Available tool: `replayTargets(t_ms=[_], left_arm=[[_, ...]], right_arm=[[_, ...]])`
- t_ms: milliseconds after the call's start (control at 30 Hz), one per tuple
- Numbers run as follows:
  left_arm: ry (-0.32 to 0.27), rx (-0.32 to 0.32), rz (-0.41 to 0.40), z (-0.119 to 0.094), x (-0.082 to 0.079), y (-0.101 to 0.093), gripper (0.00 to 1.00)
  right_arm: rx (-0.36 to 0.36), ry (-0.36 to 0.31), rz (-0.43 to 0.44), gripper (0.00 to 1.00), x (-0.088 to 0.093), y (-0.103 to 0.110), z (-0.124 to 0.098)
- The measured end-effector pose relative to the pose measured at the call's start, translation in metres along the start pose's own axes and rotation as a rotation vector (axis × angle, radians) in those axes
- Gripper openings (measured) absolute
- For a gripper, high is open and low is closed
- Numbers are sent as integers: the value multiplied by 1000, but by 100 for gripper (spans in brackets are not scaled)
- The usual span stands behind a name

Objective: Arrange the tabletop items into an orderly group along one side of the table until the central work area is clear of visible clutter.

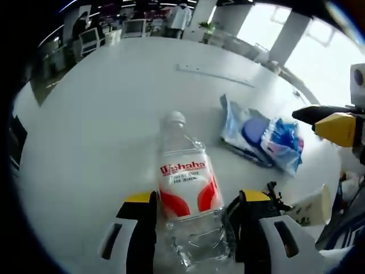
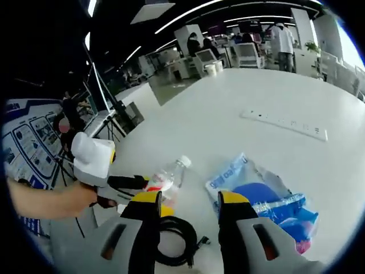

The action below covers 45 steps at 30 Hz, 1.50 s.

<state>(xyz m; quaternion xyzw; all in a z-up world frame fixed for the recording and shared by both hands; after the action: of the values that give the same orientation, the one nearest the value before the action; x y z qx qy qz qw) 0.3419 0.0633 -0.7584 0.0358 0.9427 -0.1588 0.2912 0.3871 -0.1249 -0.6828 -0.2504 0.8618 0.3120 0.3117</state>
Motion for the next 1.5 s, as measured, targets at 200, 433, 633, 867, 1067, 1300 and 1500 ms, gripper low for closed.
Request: replayTargets(t_ms=[200, 433, 633, 867, 1067, 1300, 1500], left_arm=[[-15, -21, -2, 1, 0, 2, 43], [-50, -15, -20, -1, 2, 5, 37], [-76, -30, 17, -5, 4, 5, 35], [-137, -31, 13, -16, 2, 5, 35], [-212, -8, 40, -29, -6, -2, 35], [-300, 47, 86, -45, -14, -15, 36], [-349, 80, 103, -57, -9, -24, 36]], right_arm=[[-24, 2, 35, 37, -9, 2, 17], [-38, -4, 113, 37, -14, 4, 32], [-53, 22, 136, 37, -13, 11, 42], [-88, 10, 189, 39, -15, 14, 44], [-127, -51, 244, 42, -23, 18, 43], [-169, -102, 296, 44, -30, 23, 43], [-195, -142, 320, 44, -39, 29, 39]])
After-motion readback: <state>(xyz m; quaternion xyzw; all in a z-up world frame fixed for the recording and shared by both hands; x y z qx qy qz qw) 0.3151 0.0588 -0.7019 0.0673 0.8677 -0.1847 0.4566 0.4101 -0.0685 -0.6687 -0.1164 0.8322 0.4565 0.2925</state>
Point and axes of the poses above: the point that each gripper's makers call its tool centre point, and the gripper's own axes: z roughly forward along the fingers, y roughly to its left, x roughly out of its underside, the point moved 10 cm from there along -z, roughly backward along the fingers
